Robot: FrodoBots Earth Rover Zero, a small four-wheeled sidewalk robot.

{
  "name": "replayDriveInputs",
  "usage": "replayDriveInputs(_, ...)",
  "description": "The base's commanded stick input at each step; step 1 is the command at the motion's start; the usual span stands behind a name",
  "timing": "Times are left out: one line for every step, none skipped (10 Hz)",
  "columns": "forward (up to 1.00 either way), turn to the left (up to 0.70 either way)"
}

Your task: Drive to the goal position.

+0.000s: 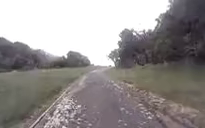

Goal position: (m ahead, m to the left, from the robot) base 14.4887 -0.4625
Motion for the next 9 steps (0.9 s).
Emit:
replayDriveInputs(0.85, 0.00)
replayDriveInputs(0.85, 0.00)
replayDriveInputs(0.85, 0.00)
replayDriveInputs(0.85, 0.00)
replayDriveInputs(0.85, 0.00)
replayDriveInputs(0.85, 0.00)
replayDriveInputs(0.85, 0.00)
replayDriveInputs(0.85, 0.00)
replayDriveInputs(0.85, 0.00)
